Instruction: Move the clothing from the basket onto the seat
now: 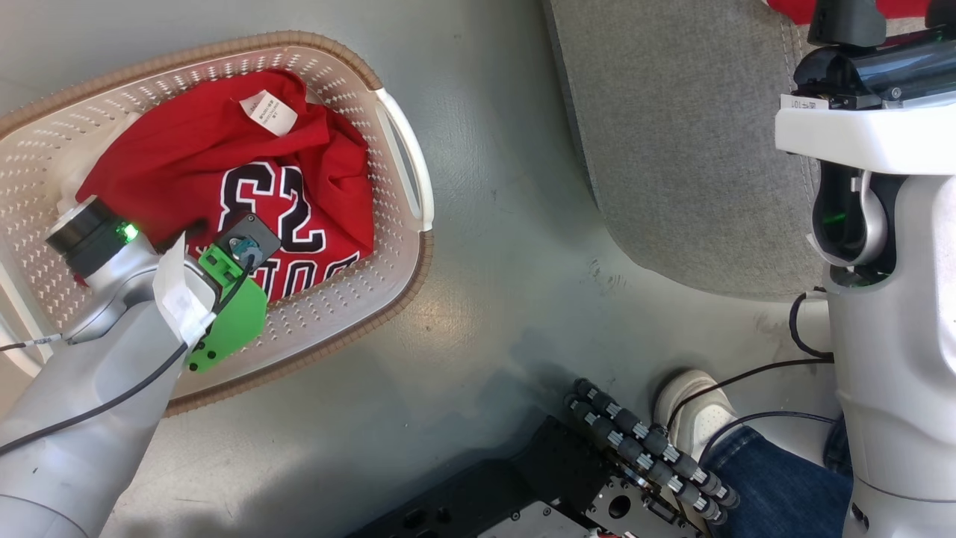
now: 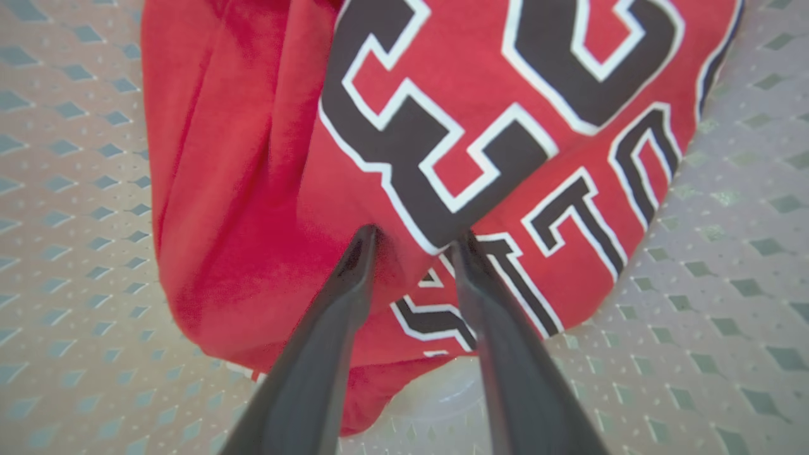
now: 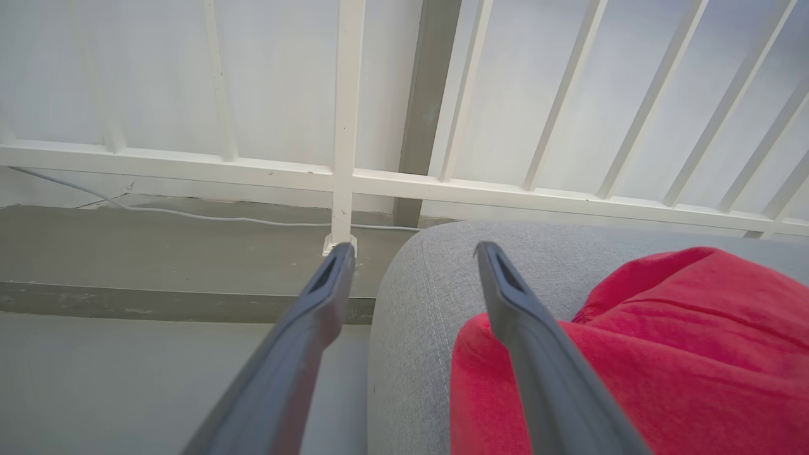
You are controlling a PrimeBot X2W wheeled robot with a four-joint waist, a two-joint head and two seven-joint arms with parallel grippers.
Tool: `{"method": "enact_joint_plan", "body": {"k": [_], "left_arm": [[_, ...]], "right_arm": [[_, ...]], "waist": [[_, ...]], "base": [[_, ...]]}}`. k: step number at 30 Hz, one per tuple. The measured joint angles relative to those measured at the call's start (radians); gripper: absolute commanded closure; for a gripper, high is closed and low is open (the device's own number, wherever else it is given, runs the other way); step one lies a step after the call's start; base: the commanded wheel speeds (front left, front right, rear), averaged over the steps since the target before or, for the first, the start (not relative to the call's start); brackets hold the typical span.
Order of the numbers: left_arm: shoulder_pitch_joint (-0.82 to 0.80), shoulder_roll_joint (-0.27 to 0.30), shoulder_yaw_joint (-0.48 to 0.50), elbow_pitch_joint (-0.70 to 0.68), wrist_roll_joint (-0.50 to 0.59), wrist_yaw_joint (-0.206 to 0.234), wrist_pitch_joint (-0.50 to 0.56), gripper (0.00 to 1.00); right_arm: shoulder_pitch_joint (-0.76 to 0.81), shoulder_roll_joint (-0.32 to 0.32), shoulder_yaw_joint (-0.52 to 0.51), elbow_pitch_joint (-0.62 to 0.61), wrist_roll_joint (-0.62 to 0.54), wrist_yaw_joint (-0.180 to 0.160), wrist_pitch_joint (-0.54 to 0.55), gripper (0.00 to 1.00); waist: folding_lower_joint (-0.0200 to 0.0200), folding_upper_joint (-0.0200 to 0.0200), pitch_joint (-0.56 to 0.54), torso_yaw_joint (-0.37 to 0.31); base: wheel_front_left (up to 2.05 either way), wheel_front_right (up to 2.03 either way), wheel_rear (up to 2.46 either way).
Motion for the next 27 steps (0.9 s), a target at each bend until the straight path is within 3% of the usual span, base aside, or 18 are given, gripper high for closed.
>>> {"method": "enact_joint_plan", "body": {"k": [1, 12, 18, 27], "left_arm": [[-0.002, -0.001, -0.002, 0.006, 0.000, 0.000, -0.004, 1.00], [-0.022, -0.023, -0.004, 0.030, -0.041, 0.000, -0.056, 1.00], [-0.041, -0.035, 0.041, 0.018, -0.073, 0.000, -0.103, 1.00], [-0.040, -0.113, 0.033, -0.007, -0.099, 0.000, -0.198, 1.00]], "right_arm": [[0.000, 0.000, 0.000, 0.000, 0.000, 0.000, 0.000, 0.00], [0.000, 0.001, 0.000, 0.011, 0.000, -0.001, -0.003, 0.00], [-0.003, 0.004, 0.004, 0.035, 0.003, 0.000, -0.003, 0.00], [-0.014, 0.000, -0.018, 0.077, -0.006, 0.000, -0.003, 0.00]], "waist": [[0.0000, 0.0000, 0.000, 0.000], [0.0000, 0.0000, 0.001, 0.002], [0.0000, 0.0000, -0.004, 0.004], [0.0000, 0.0000, -0.055, 0.038]], "base": [[0.00, 0.00, 0.00], [0.00, 0.00, 0.00], [0.00, 0.00, 0.00], [0.00, 0.00, 0.00]]}}
